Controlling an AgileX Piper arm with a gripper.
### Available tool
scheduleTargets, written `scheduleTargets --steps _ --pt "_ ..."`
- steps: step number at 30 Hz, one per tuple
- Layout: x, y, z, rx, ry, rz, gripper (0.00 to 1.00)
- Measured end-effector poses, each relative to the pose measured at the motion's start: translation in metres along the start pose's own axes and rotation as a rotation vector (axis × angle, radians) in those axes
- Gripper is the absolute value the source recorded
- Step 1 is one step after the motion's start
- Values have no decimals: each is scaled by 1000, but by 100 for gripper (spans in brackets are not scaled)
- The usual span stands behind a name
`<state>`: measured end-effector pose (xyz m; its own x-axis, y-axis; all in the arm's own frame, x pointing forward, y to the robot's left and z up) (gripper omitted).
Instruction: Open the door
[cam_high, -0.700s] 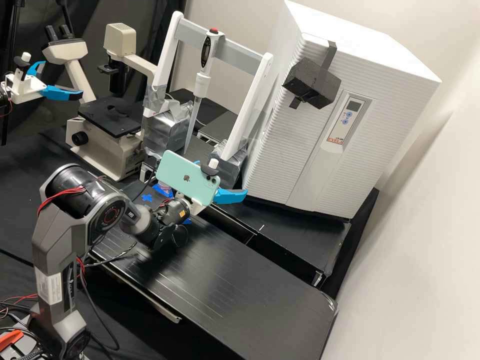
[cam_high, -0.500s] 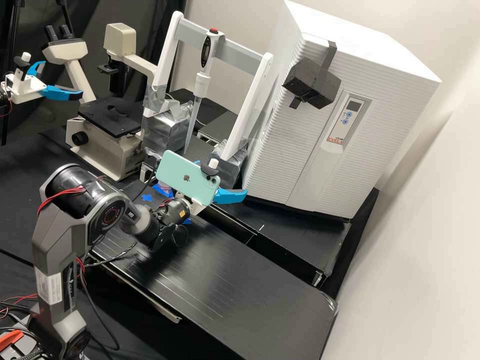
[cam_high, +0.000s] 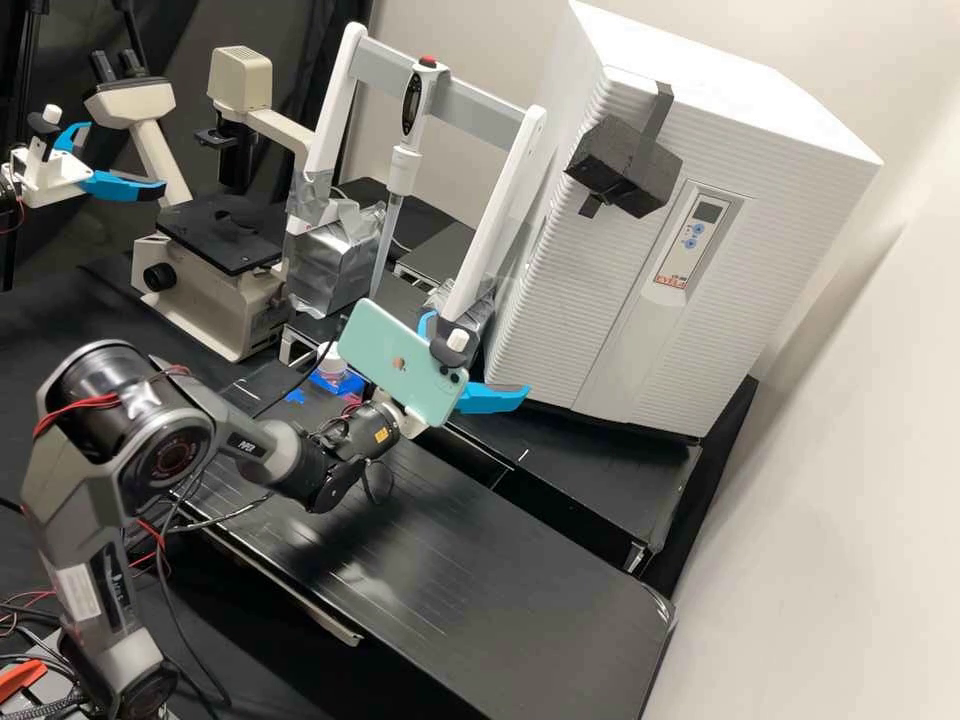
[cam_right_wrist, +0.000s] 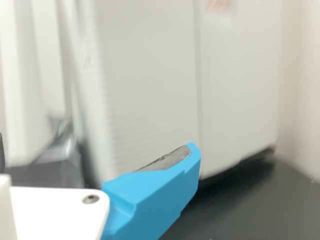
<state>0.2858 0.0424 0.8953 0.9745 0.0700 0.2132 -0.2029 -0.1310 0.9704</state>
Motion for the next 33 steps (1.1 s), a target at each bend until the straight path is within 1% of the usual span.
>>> scheduleTargets --steps 2,6,8,10,13,14,17,18,19,20,24,25,30,33 --pt "6 12 -10 -4 38 39 100" --pt "22 27 -27 -4 73 79 100" --pt "29 33 -34 -8 72 83 100" --pt "36 39 -38 -3 57 86 100" --pt "46 48 -46 12 54 112 100" --pt "50 50 -47 16 52 121 100" --pt "58 54 -49 12 40 130 100" --pt "60 55 -49 18 34 133 100" --pt "63 55 -49 11 30 131 100" --pt "64 55 -48 11 19 133 100" --pt "69 56 -47 -3 2 126 100" --pt "71 56 -48 -3 3 126 0" --pt "73 57 -48 -3 2 126 0" --pt "73 57 -48 -9 1 126 0"
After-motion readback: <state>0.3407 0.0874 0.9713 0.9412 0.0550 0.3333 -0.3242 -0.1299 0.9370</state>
